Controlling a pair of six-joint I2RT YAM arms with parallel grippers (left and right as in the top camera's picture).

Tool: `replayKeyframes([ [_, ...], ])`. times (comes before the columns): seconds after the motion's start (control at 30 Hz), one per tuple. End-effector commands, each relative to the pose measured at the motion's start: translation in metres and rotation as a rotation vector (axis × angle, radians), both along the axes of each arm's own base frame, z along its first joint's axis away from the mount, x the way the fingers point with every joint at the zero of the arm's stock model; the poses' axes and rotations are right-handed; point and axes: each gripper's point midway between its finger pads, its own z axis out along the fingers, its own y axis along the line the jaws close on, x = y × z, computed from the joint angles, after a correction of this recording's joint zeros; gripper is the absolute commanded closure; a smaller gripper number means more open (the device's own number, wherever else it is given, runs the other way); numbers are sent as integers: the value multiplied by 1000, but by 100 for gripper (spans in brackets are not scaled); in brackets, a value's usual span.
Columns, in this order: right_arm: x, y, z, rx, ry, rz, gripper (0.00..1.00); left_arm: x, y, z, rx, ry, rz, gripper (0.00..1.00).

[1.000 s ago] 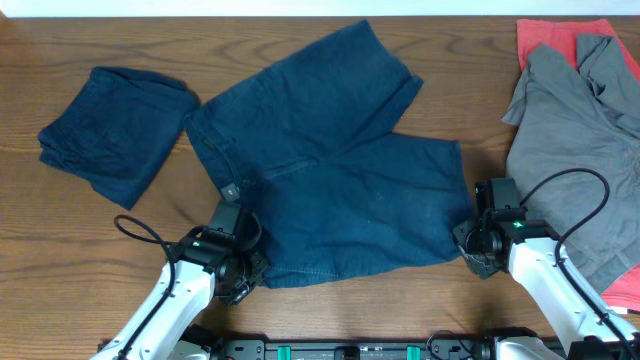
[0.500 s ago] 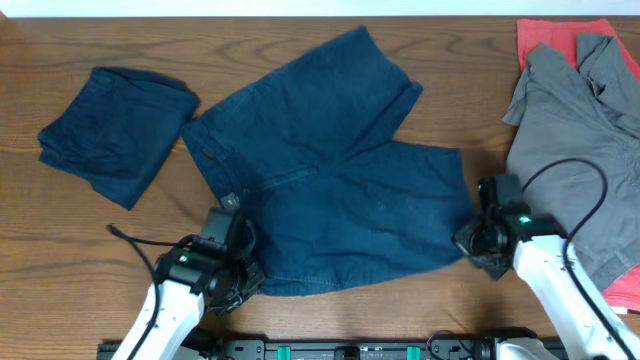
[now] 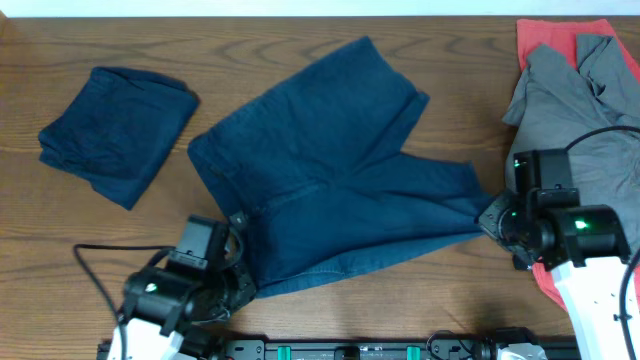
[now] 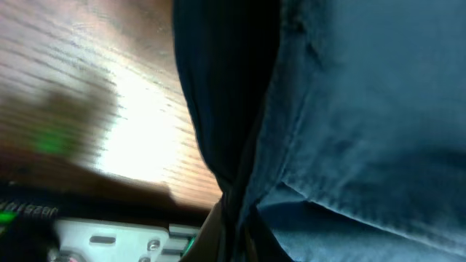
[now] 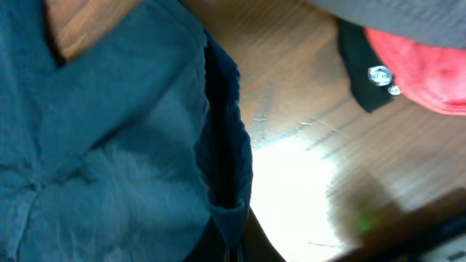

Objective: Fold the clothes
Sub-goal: 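Lift the hem with both grippers and fold it away over the shorts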

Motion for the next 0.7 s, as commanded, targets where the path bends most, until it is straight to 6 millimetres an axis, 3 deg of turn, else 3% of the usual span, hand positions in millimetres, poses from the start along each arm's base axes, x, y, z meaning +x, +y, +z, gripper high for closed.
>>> replayKeyframes([
  [0.0,12,-17,42,-93,-117,24,99,13,2,43,20,-138,-71,94],
  [0.2,38,-16,112,-149,-301,144,99,28,6,93,31,-276,-57,94],
  [0.37,81,-4,147,-167,-418,267,99,48,24,105,116,-363,48,94],
  [0.53,140,15,141,-133,-482,365,99,74,48,110,228,-423,221,94],
  [0.67,182,22,121,-132,-487,391,99,94,48,107,237,-421,284,94],
])
